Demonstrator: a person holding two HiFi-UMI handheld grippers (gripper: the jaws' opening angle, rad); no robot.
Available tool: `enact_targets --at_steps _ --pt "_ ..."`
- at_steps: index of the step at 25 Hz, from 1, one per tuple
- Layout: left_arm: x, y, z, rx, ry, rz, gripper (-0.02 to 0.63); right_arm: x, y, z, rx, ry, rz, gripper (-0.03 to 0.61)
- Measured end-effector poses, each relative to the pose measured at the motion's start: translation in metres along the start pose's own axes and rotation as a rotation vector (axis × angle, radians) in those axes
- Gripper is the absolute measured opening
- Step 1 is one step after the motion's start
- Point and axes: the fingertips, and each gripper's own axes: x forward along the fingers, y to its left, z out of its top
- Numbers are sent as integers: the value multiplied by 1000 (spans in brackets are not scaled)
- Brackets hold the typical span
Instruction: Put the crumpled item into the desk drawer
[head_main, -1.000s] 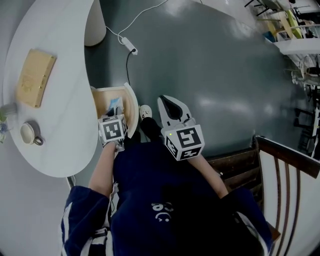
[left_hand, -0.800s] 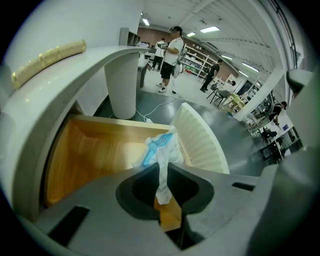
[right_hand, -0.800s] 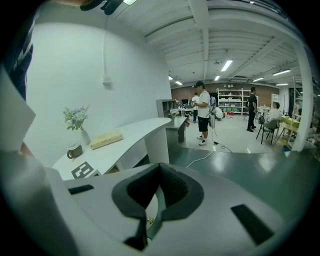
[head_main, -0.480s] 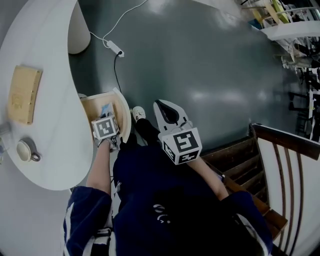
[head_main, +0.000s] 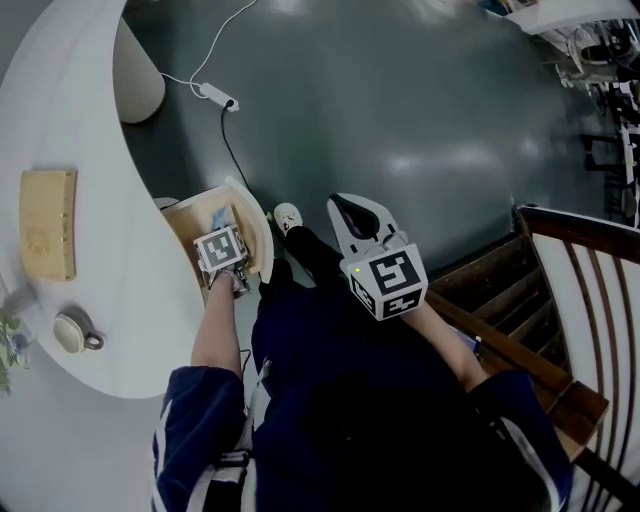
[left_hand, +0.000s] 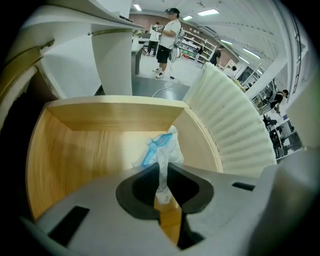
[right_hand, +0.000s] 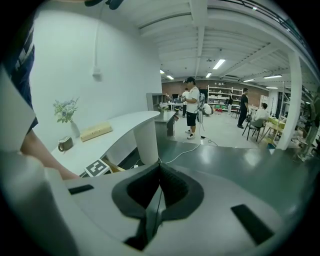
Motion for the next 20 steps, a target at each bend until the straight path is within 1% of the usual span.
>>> enact_targets --at_steps 9,13,18,20 --pt "22 -4 -17 49 60 -18 48 -4 1 -18 14 41 -9 8" --pt "28 -7 -20 57 59 -41 48 -5 1 -23 16 57 -16 8" --pt "37 -4 -27 69 94 -44 48 -6 2 -28 24 61 -26 8" --pt "38 -5 -26 58 81 -53 48 -8 2 -31 21 68 -30 8"
